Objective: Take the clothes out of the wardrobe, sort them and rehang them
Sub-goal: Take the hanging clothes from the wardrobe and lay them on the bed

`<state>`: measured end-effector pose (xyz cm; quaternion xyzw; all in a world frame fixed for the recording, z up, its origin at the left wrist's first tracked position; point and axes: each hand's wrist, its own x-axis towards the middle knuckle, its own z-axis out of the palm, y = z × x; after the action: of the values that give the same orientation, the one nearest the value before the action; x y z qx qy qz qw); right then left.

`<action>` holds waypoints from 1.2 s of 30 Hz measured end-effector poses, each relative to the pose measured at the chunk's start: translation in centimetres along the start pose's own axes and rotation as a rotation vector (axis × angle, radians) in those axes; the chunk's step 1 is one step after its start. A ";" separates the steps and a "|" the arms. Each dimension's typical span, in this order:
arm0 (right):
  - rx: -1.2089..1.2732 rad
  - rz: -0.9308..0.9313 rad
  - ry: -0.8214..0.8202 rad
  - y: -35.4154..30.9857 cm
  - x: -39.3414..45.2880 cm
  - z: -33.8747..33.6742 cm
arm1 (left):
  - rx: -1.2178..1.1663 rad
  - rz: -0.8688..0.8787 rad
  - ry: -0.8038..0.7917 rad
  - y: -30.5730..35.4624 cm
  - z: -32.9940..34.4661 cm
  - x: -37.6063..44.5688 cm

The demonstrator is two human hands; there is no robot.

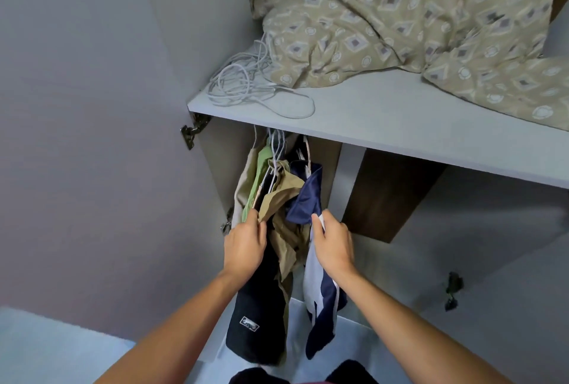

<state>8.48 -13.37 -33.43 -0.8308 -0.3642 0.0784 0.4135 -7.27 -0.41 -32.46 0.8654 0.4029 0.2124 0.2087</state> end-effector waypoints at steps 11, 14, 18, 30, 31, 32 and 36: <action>0.173 -0.083 -0.257 -2.7 -12.6 3.9 | 0.143 -0.237 0.046 -3.5 -3.8 -16.0; 0.190 -0.094 -0.323 -4.1 -17.0 4.9 | 0.139 -0.295 0.037 -5.1 -4.6 -20.8; 0.192 -0.156 -0.388 -5.9 -21.9 6.5 | 0.103 -0.352 0.074 -8.7 -6.5 -26.7; 0.211 -0.111 -0.588 -11.8 -41.5 14.4 | 0.055 -0.411 0.065 -19.5 -13.6 -48.0; 0.204 -0.105 -0.600 -12.2 -42.8 15.0 | 0.058 -0.429 0.065 -20.2 -14.1 -49.4; 0.189 -0.100 -0.608 -12.5 -44.0 15.6 | 0.069 -0.446 0.068 -20.8 -14.5 -50.7; 0.147 -0.096 -0.682 -13.0 -47.6 17.5 | 0.124 -0.518 0.079 -22.5 -16.0 -54.9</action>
<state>-40.51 -29.12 -43.15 -0.7068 -0.5133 0.3577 0.3301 -61.62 -27.31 -42.21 0.7355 0.6311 0.1606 0.1867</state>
